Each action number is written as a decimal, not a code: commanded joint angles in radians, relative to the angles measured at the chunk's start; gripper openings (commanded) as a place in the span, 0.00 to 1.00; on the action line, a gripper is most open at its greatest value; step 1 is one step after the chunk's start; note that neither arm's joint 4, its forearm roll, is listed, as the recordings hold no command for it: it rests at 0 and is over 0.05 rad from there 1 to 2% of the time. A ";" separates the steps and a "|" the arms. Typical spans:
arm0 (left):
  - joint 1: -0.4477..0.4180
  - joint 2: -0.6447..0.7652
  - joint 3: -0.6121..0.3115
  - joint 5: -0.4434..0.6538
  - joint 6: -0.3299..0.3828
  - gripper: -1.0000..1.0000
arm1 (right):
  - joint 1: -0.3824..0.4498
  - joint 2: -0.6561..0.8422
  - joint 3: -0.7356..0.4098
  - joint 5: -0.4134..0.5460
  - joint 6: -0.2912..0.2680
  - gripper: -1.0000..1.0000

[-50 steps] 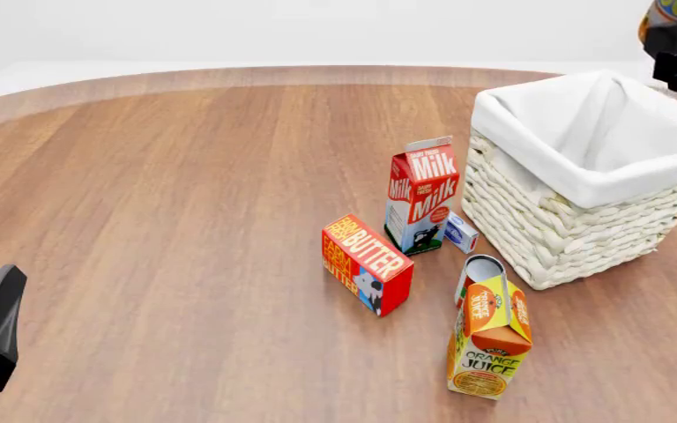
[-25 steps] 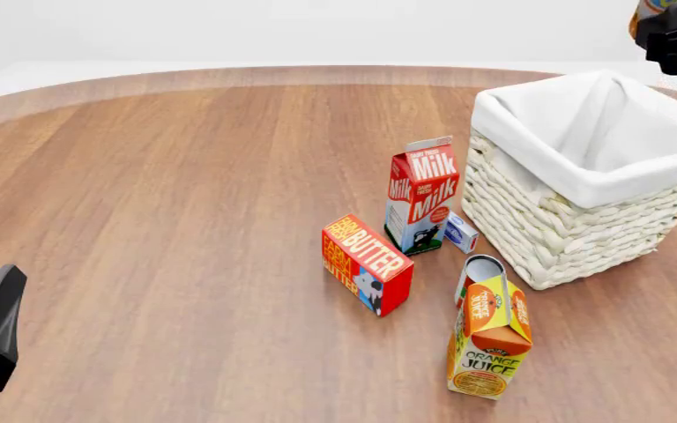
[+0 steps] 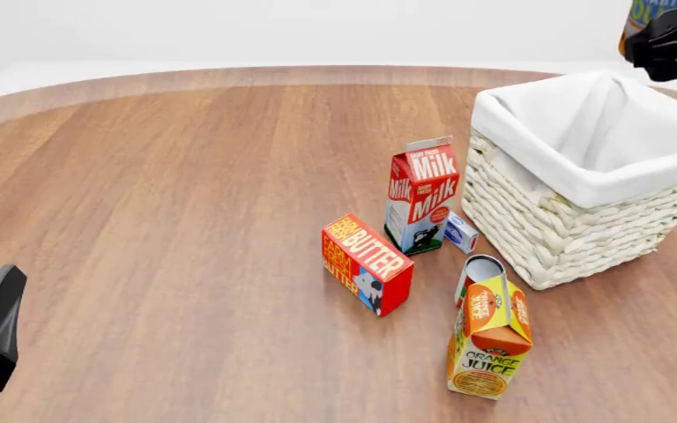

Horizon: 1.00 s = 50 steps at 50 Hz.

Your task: Pick up the alphabet soup, and put it in the basket.

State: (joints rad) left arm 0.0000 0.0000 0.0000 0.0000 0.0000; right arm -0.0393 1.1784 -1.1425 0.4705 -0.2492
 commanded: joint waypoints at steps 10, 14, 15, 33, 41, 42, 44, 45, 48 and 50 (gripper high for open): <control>0.000 0.000 0.000 0.000 0.000 1.00 | -0.026 0.061 -0.043 0.031 0.017 0.00; 0.000 0.000 0.000 0.000 0.000 1.00 | -0.025 0.080 -0.063 0.049 0.007 0.00; 0.000 0.000 0.000 0.000 0.000 1.00 | -0.023 0.086 -0.067 0.055 0.004 0.00; 0.000 0.000 0.000 0.000 0.000 1.00 | -0.044 0.142 -0.086 0.087 -0.030 0.00; 0.000 0.000 0.000 0.000 0.000 1.00 | -0.064 0.174 -0.094 0.110 -0.063 0.00; 0.000 0.000 0.000 0.000 0.000 1.00 | -0.065 0.177 -0.094 0.110 -0.066 0.00; 0.000 0.000 0.000 0.000 0.000 1.00 | -0.065 0.179 -0.093 0.110 -0.068 0.00; 0.000 0.000 0.000 0.000 0.000 1.00 | -0.065 0.179 -0.093 0.110 -0.068 0.00; 0.000 0.000 0.000 0.000 0.000 1.00 | -0.065 0.179 -0.093 0.110 -0.068 0.00; 0.000 0.000 0.000 0.000 0.000 1.00 | -0.065 0.179 -0.093 0.110 -0.068 0.00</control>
State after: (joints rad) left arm 0.0000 0.0000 0.0000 0.0000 0.0000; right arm -0.0969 1.3478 -1.2250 0.5755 -0.3249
